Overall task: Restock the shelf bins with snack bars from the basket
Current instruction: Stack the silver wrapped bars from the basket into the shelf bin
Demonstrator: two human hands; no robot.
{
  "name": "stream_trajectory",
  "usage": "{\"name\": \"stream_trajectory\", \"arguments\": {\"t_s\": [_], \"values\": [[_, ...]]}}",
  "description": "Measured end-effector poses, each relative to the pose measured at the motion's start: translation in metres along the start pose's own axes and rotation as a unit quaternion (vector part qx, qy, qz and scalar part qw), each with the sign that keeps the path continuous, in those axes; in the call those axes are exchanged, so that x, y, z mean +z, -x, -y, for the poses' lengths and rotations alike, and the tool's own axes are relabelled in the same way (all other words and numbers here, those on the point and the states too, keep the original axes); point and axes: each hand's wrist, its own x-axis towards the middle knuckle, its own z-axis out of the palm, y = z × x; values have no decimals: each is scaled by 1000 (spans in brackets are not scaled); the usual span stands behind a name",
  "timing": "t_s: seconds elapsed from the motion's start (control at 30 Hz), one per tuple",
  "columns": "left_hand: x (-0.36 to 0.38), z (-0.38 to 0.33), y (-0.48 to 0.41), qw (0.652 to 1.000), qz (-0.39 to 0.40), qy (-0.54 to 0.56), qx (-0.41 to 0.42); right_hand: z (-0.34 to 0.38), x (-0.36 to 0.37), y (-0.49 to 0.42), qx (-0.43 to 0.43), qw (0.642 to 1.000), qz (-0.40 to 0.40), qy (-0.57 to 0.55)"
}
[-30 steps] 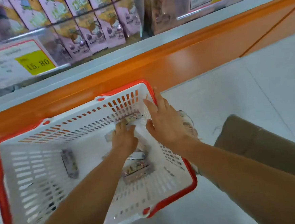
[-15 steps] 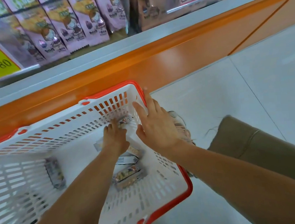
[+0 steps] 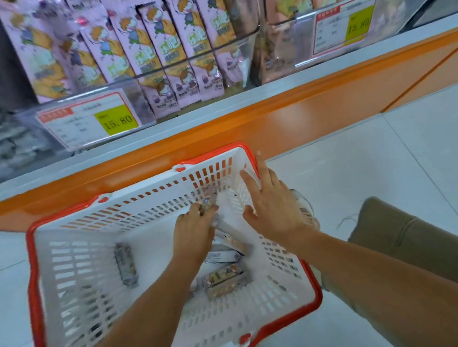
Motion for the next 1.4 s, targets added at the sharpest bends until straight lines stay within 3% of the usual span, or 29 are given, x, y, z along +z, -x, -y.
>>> {"name": "stream_trajectory", "arguments": {"t_s": [0.13, 0.3, 0.4, 0.53, 0.73, 0.97, 1.13, 1.4], "values": [[-48, 11, 39, 993, -26, 107, -32, 2, -8, 1, 6, 999, 41, 15], [-113, 27, 86, 984, -115, 126, -51, 20, -40, 6, -27, 998, 61, 21], [-155, 32, 118, 970, -185, 145, -60, 57, -77, 9, -115, 993, 27, -31], [-208, 38, 159, 943, -301, 110, -89, 117, -133, 8, -247, 957, -121, -97], [-287, 55, 182, 892, -420, 94, -137, 183, -203, -4, -302, 920, -193, -155], [-360, 89, 143, 909, -371, 64, -176, 223, -238, -39, -287, 925, -195, -152], [-367, 110, 110, 932, -296, -61, -200, 236, -237, -66, -289, 937, -157, -114], [-347, 133, 103, 923, -333, -109, -158, 246, -220, -94, -321, 935, -146, -22]]}}
